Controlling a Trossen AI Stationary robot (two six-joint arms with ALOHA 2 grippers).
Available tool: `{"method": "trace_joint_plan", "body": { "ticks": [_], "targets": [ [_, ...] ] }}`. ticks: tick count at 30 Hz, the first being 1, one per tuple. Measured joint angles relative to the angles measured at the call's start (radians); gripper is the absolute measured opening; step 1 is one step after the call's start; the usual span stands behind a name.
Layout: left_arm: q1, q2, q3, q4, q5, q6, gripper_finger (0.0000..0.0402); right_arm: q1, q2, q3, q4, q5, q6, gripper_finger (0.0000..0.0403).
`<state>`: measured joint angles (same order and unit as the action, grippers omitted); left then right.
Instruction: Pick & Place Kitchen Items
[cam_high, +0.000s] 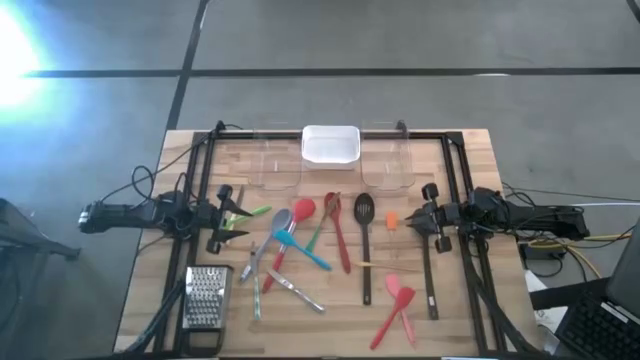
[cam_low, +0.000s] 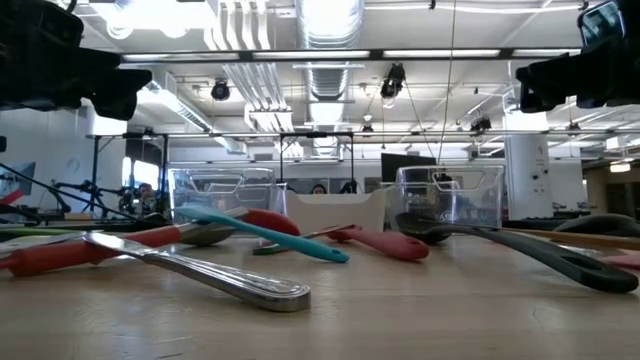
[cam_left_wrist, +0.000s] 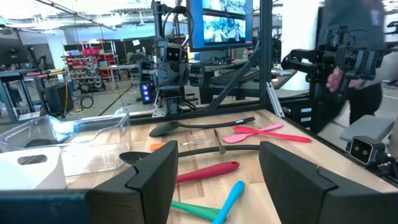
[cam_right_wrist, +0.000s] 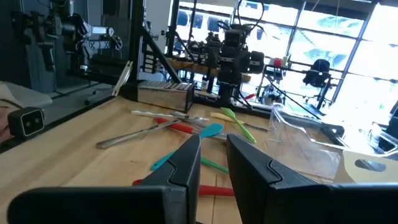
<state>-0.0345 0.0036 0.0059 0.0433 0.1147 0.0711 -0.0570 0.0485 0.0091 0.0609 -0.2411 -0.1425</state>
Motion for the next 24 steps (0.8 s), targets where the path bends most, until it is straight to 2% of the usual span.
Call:
{"method": "trace_joint_plan", "body": {
  "ticks": [4,10,13,16,18,21,24],
  "targets": [
    [0.0,0.0,0.0,0.0,0.0,0.0,0.0229,0.0,0.0,0.0,0.098,0.037,-0.081,0.0081],
    [0.0,0.0,0.0,0.0,0.0,0.0,0.0229,0.0,0.0,0.0,0.403,0.034,-0.072,0.0087],
    [0.0,0.0,0.0,0.0,0.0,0.0,0.0229,0.0,0.003,0.0,0.543,0.026,-0.006,0.0083],
    [0.0,0.0,0.0,0.0,0.0,0.0,0.0229,0.0,0.004,0.0,0.639,0.047,-0.05,0.0076],
    [0.0,0.0,0.0,0.0,0.0,0.0,0.0229,0.0,0.008,0.003,0.648,0.123,-0.1,0.0072],
    [0.0,0.0,0.0,0.0,0.0,0.0,0.0229,0.0,0.045,0.029,0.616,0.294,-0.093,0.0071],
    [0.0,0.0,0.0,0.0,0.0,0.0,0.0229,0.0,0.107,0.084,0.574,0.32,-0.078,0.0078]
  ]
}}
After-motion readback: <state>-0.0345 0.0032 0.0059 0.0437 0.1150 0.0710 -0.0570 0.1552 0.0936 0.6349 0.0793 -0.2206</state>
